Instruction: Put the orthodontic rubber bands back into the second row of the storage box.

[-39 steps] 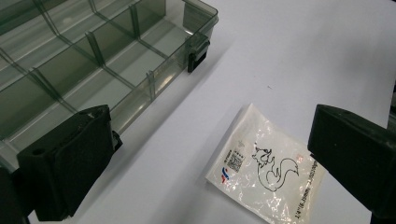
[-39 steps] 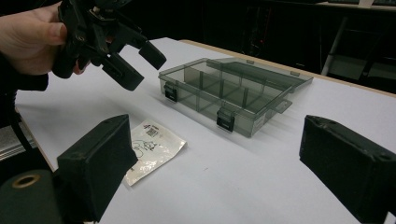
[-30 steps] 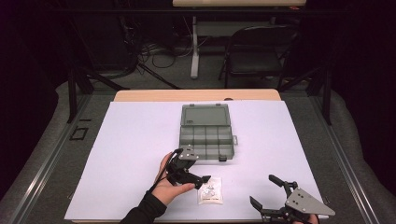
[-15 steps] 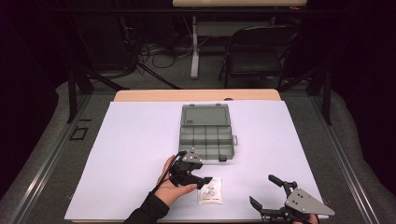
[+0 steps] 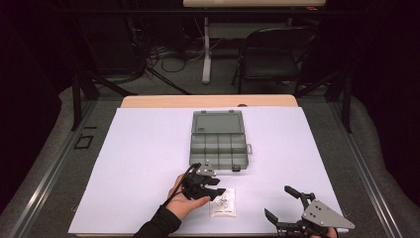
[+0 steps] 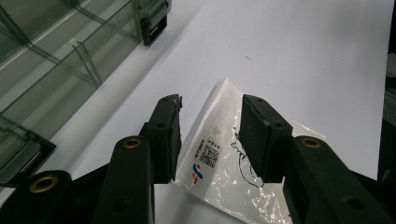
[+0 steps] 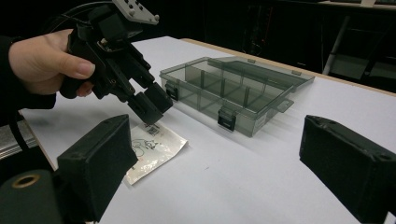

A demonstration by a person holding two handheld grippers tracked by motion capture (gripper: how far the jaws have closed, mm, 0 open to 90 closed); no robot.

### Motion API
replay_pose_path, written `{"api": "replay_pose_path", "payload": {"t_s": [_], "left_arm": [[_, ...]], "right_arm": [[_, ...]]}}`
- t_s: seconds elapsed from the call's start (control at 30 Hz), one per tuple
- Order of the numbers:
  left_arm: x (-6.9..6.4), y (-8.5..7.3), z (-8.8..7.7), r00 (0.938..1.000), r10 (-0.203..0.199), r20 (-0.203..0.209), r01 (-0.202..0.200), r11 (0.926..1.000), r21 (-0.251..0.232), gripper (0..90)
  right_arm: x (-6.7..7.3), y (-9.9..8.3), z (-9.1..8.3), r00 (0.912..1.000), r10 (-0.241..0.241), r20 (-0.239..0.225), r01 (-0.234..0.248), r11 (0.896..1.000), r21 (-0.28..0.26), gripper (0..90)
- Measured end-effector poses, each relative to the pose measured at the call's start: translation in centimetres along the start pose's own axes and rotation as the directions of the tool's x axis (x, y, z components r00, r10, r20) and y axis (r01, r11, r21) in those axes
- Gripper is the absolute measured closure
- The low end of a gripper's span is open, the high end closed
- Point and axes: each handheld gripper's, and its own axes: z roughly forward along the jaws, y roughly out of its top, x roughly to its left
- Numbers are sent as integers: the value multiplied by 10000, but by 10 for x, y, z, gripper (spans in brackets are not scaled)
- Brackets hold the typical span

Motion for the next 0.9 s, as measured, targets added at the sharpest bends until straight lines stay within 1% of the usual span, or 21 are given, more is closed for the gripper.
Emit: {"api": "replay_pose_path", "payload": {"t_s": [0.03,0.1,0.13,0.17,0.23,0.3,0.37,0.43,0.47,0.53,0.67,0.7,0.77,0.83,0.9], "left_arm": [[-1,0,1,9999,26,-100,-26,10000,34,583],[-1,0,2,9999,45,-116,-45,10000,22,568],[-1,-1,5,9996,138,-241,-138,9999,18,560],[-1,-1,6,9996,156,-243,-156,9999,-11,561],[0,-1,7,9999,124,-58,-123,9999,11,581],[0,-1,8,9999,66,-136,-65,10000,70,580],[1,-2,9,9999,-40,-115,40,10000,41,585],[2,-3,10,9998,-184,38,184,9998,-72,635],[2,-3,10,9997,-245,51,245,9997,-52,657],[2,-4,10,9998,-180,11,180,9998,-28,684],[3,-5,12,9998,-182,42,181,9998,84,721],[2,-5,13,9999,-151,-18,151,9998,133,729],[3,-6,14,9999,-120,80,119,9998,178,746],[3,-6,14,10000,-25,-14,26,9996,294,774],[2,-6,15,10000,39,0,-39,9992,389,793]], "right_arm": [[0,0,0,10000,8,2,-8,10000,-3,91],[0,0,0,10000,27,-4,-27,10000,-13,91],[0,0,0,10000,11,-9,-11,10000,-12,91],[0,0,0,10000,10,-13,-10,10000,-9,91],[0,0,0,10000,13,-12,-13,10000,-6,91],[0,0,0,10000,10,-7,-10,10000,-14,91],[-1,0,0,10000,28,-10,-28,10000,-30,91],[-1,0,0,10000,34,-2,-34,10000,-32,91],[-1,0,0,10000,39,-1,-39,10000,-35,91],[-1,0,0,10000,14,-2,-14,10000,-38,91],[-1,0,0,10000,42,-3,-42,10000,-16,91],[-1,0,0,10000,42,-4,-42,10000,-16,91],[-1,0,0,10000,91,1,-91,10000,-17,91],[-1,0,0,10000,54,3,-54,10000,-18,91],[-1,0,0,10000,72,3,-72,10000,-15,91]]}}
